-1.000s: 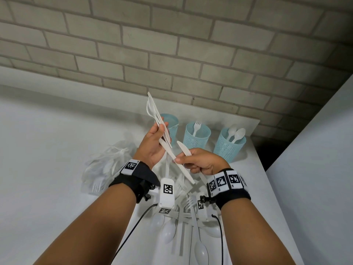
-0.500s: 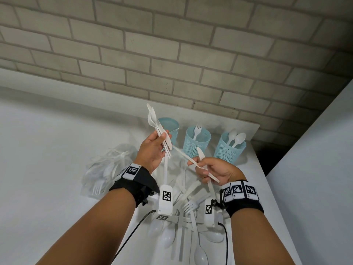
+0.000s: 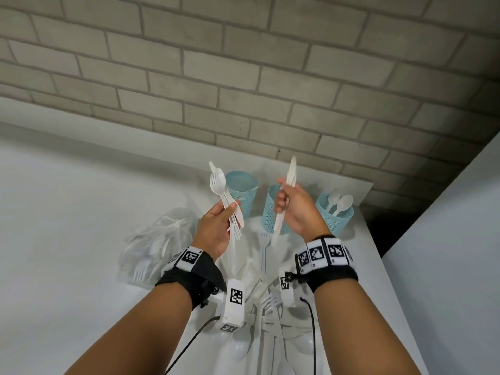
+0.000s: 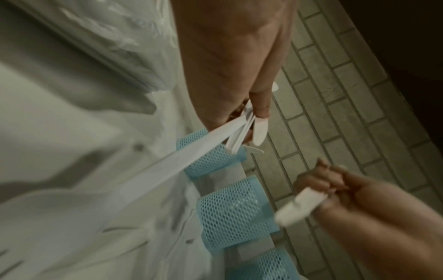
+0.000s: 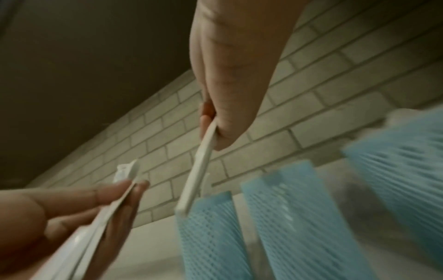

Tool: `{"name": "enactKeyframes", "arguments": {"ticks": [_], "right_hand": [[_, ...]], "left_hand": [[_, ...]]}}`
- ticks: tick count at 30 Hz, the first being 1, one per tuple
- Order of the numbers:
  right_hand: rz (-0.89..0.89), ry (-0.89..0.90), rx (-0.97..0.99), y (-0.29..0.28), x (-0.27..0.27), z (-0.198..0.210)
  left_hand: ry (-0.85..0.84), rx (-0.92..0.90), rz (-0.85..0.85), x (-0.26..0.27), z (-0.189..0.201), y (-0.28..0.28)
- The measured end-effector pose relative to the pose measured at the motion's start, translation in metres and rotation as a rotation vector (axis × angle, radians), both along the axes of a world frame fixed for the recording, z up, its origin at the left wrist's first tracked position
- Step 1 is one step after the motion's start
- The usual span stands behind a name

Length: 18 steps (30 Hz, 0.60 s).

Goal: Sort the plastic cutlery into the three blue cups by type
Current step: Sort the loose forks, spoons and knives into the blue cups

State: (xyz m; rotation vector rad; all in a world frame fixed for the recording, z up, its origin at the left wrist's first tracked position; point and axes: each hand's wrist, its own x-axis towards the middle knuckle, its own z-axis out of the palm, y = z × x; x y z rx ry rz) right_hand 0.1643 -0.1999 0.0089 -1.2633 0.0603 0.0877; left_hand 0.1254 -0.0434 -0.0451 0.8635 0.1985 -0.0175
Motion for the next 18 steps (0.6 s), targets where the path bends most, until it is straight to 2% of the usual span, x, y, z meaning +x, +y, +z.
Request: {"name": "enactKeyframes", "arguments": {"ticks": [3, 6, 8, 12, 18], "right_hand": [[-0.188, -0.182, 0.079, 0.026, 0.026, 0.021], [-0.252, -0.330, 0.121, 0.047, 0.047, 0.034], [-0.273, -0.382, 0.052, 0.060, 0.059, 0.034], [-0.247, -0.371, -0.134, 0.081, 0.077, 0.013], [-0.127, -0.200, -0.277, 0.083, 0.087, -0.010]], "left_hand": [[0.009, 0.003, 0.014, -0.002, -0.003, 0.002], [0.037, -0.004, 0.042, -0.002, -0.008, 0.006], [0.050, -0.009, 0.046, -0.002, -0.012, 0.008], [0.058, 0.023, 0.021, -0.001, -0.018, 0.011], [0.071, 0.077, -0.031, 0.001, -0.022, 0.016]]}}
